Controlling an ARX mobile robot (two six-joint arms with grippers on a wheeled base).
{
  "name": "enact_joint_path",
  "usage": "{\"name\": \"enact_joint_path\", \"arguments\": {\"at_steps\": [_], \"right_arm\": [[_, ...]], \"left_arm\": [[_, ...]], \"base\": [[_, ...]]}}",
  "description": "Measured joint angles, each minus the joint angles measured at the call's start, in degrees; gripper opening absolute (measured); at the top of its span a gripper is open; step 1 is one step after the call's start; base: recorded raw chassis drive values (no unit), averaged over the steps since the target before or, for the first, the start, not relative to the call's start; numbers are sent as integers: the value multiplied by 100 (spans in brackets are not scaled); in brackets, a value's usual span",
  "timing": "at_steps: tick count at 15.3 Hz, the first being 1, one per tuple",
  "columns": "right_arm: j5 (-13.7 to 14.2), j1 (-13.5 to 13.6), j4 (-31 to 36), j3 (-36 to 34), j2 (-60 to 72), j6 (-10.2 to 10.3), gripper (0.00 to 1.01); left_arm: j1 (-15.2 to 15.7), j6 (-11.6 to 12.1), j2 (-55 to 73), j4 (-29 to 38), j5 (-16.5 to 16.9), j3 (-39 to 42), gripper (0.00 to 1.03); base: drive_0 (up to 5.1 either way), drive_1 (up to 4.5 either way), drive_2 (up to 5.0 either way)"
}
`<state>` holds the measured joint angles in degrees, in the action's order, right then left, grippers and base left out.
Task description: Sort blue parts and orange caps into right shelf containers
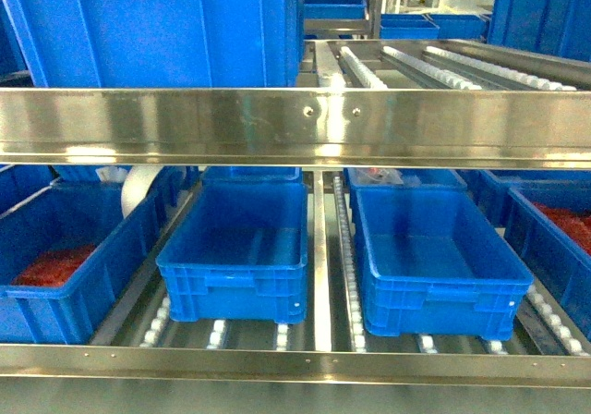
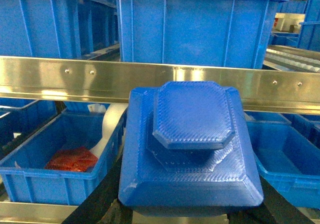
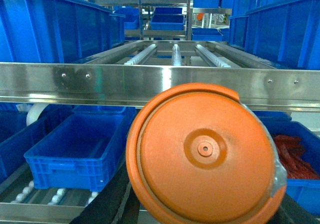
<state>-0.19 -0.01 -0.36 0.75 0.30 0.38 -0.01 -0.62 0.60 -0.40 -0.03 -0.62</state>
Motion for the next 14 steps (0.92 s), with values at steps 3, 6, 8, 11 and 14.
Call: {"name": "enact_joint_path", "arguments": {"at_steps": [3,6,8,11,14], "right_arm": [[0,0,0,0,0,0,45],[0,0,15,0,0,0,45],[15,0,4,0,0,0,45],[15,0,0,0,0,0,45],[15,0,-2,0,0,0,45]], "left_arm": [[0,0,0,0,0,0,41],[0,0,0,20,0,0,41],[0,0,0,7,2,0,41],[0,0,0,0,4,0,41],[0,2,0,0,-2,0,41]], "base": [[-484,261,261],[-161,87,87],[0,0,0],[0,0,0],[0,0,0]]}}
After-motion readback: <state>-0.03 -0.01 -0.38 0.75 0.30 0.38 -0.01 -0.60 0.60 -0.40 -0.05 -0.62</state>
